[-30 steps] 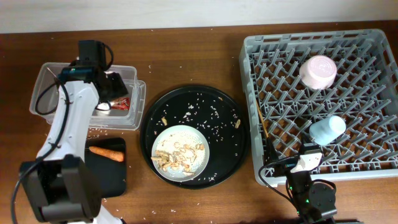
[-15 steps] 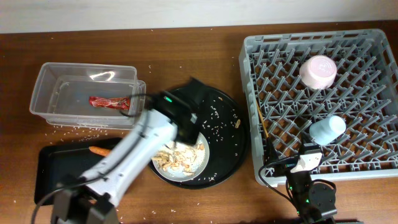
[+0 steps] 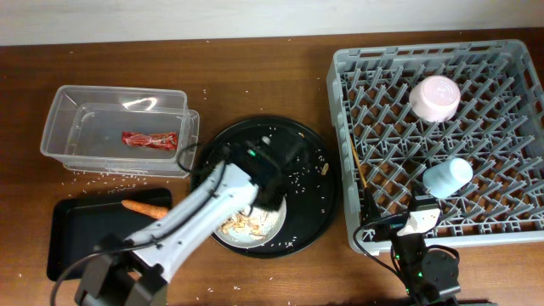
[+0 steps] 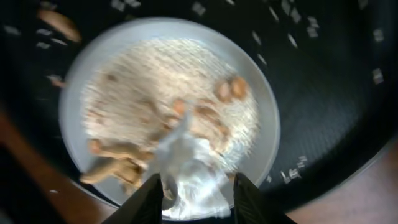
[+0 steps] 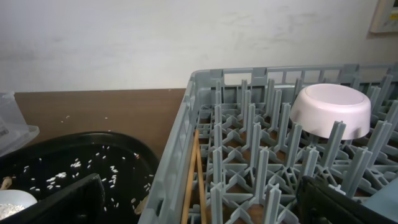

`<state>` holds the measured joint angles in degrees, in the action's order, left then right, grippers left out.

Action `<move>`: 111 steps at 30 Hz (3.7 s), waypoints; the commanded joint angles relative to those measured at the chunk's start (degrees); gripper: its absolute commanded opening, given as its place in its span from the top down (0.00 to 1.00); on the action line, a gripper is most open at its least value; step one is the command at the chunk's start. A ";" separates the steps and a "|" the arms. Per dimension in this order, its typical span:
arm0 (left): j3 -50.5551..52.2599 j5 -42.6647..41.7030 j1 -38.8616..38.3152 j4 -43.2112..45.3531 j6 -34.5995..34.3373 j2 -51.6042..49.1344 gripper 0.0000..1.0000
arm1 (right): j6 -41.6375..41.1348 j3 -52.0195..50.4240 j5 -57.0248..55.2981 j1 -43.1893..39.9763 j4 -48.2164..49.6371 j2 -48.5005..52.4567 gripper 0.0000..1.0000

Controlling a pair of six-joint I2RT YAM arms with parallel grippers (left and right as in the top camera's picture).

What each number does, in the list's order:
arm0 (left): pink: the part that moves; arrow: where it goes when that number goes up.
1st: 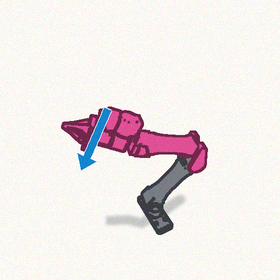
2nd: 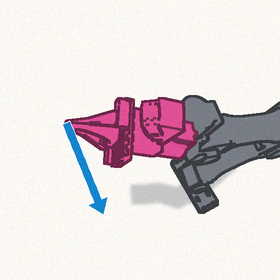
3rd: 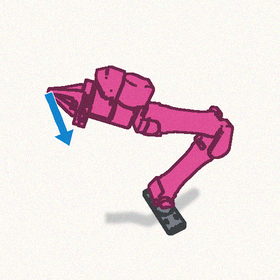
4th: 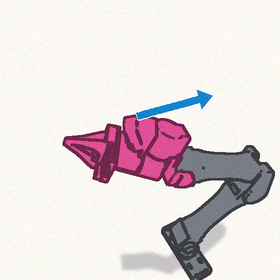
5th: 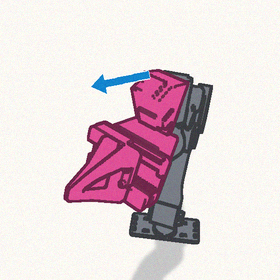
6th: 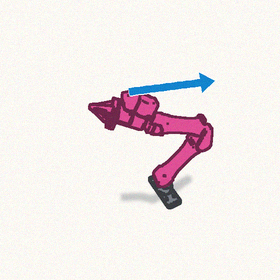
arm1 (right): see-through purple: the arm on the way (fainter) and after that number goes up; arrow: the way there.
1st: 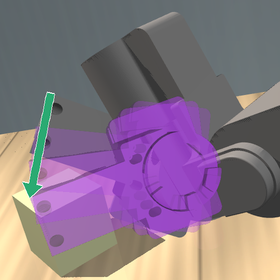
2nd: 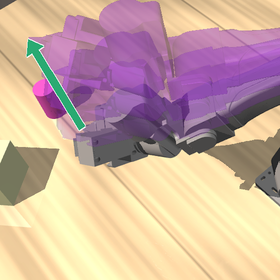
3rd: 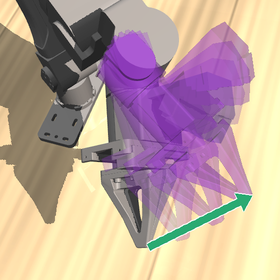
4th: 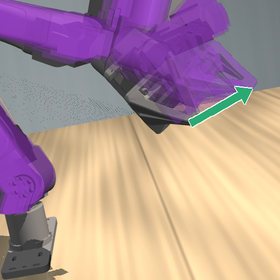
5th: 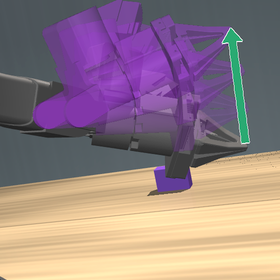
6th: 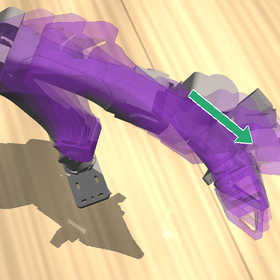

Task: Sort waste into correct bins and load items into the dishwasher rack
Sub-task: 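Grasp the white tissue with the left gripper and drop it in the clear bin, then grasp the food-scrap plate rim with the left gripper and lift it, then tip the plate over the black tray to dump the food scraps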

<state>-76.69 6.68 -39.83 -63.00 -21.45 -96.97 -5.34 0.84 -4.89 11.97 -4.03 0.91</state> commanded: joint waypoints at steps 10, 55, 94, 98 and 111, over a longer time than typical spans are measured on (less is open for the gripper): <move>-17.86 12.20 27.19 1.36 4.92 3.72 0.67 | 0.44 -0.52 0.33 -0.42 -0.09 -0.48 0.02; 4.59 0.87 -14.25 2.56 0.46 -9.53 0.59 | 0.44 -0.52 0.33 -0.42 -0.09 -0.48 0.02; -16.33 12.94 2.43 -17.46 -3.61 -4.72 1.00 | 0.44 -0.52 0.33 -0.42 -0.09 -0.48 0.02; -16.31 4.87 11.61 -17.49 -2.60 1.01 1.00 | 0.44 -0.52 0.33 -0.42 -0.09 -0.48 0.02; -12.79 -17.62 35.95 -17.57 8.98 4.11 1.00 | 0.44 -0.52 0.33 -0.42 -0.09 -0.48 0.02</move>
<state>-91.31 -4.99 -7.49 -80.62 -16.29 -93.95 -5.34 0.84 -4.89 11.97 -4.03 0.91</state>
